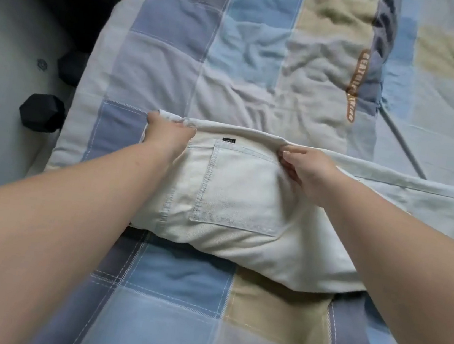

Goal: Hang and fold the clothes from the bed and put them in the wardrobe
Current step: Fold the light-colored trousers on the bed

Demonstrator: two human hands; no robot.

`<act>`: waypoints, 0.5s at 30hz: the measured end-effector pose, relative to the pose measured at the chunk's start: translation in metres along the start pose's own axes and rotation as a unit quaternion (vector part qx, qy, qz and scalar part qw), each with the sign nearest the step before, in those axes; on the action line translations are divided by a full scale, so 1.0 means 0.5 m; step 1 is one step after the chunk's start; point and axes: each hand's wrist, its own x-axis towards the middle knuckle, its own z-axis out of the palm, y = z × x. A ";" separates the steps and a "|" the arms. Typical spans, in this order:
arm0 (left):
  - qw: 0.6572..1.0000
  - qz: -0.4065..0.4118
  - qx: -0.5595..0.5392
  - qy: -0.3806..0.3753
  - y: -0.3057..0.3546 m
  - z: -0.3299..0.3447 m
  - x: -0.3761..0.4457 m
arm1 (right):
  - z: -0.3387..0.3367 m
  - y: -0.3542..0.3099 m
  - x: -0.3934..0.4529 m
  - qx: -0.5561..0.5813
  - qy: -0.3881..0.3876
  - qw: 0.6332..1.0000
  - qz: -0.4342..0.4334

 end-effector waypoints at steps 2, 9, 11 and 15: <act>0.998 0.012 0.063 -0.013 0.009 0.016 -0.018 | -0.001 -0.003 -0.028 0.011 -0.036 0.999 -0.038; 0.957 0.220 0.182 -0.043 0.054 0.116 -0.202 | -0.121 0.041 -0.208 0.018 0.029 0.991 -0.128; 0.944 0.249 0.199 -0.088 0.050 0.163 -0.275 | -0.173 0.089 -0.268 0.024 0.033 0.992 -0.119; 0.927 0.269 0.198 -0.170 0.030 0.281 -0.442 | -0.301 0.197 -0.372 0.030 0.056 0.995 -0.080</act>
